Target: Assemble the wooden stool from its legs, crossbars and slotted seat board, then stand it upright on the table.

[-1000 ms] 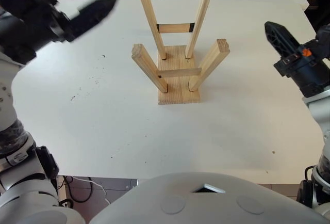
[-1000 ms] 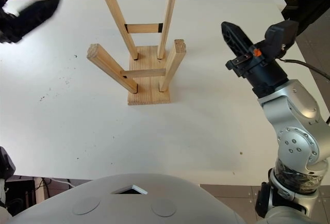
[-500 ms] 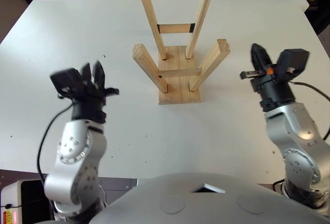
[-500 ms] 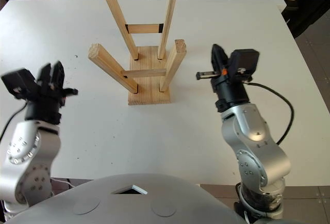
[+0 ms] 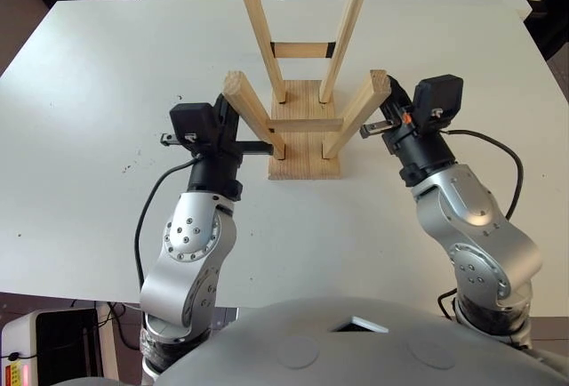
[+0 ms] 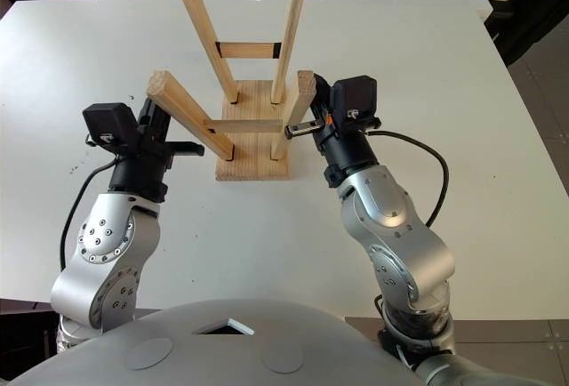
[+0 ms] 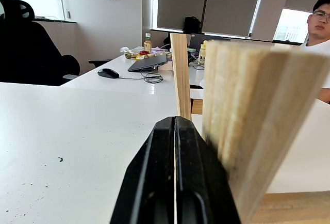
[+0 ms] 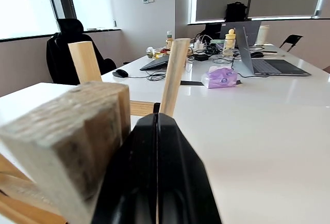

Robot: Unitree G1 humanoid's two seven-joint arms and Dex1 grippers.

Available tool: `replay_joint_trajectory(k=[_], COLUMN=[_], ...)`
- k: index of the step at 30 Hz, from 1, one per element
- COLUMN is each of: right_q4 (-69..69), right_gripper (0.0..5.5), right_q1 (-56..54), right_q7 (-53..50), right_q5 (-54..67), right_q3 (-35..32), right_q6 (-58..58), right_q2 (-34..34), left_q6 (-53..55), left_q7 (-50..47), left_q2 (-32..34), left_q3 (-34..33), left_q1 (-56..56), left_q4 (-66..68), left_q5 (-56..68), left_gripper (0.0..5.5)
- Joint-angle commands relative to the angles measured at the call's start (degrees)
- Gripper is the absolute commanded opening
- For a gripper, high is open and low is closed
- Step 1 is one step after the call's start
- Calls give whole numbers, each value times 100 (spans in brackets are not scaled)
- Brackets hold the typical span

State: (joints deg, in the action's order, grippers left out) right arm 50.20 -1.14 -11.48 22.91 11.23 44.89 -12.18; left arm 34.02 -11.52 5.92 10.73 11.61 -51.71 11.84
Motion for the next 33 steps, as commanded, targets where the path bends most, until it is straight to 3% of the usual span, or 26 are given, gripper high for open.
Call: replay_joint_trajectory(k=[1,6,9,13,16,17,20,23,26,30,33], right_q4=[-81,-24,242,373,476,464,266,221,201,-83,-386], right_gripper=[0,0,0,0,0,0,0,0,0,0,0], right_q1=[117,670,872,770,456,365,155,181,447,586,-51], right_q7=[60,-387,-534,-202,510,642,955,1098,1192,1398,1632], right_q5=[-315,-1148,-1442,-1121,-771,-750,-660,-682,-661,-636,168], right_q3=[-4,-1301,-1470,-600,1032,1280,1224,1110,638,-1235,-2402], right_q6=[-126,-212,-129,41,182,218,286,329,261,-157,-77], right_q2=[40,-101,65,539,571,549,531,387,134,-258,-254], left_q6=[-137,-100,68,278,471,501,436,304,126,-110,148], left_q7=[132,-321,-390,76,1265,1459,1481,1330,1111,677,741], left_q2=[-135,-132,-93,-217,96,147,126,153,185,63,-49], left_q3=[-115,-1466,-1652,-1137,630,974,1227,983,436,-1175,-2239], left_q1=[-42,226,261,179,-281,-349,-228,-60,101,224,-345], left_q4=[101,-15,-152,-142,-102,-93,1,125,375,473,494], left_q5=[6,-416,-697,-326,217,276,265,80,-173,-143,751], left_gripper=[3,3,3,3,3,3,3,3,3,3,3])
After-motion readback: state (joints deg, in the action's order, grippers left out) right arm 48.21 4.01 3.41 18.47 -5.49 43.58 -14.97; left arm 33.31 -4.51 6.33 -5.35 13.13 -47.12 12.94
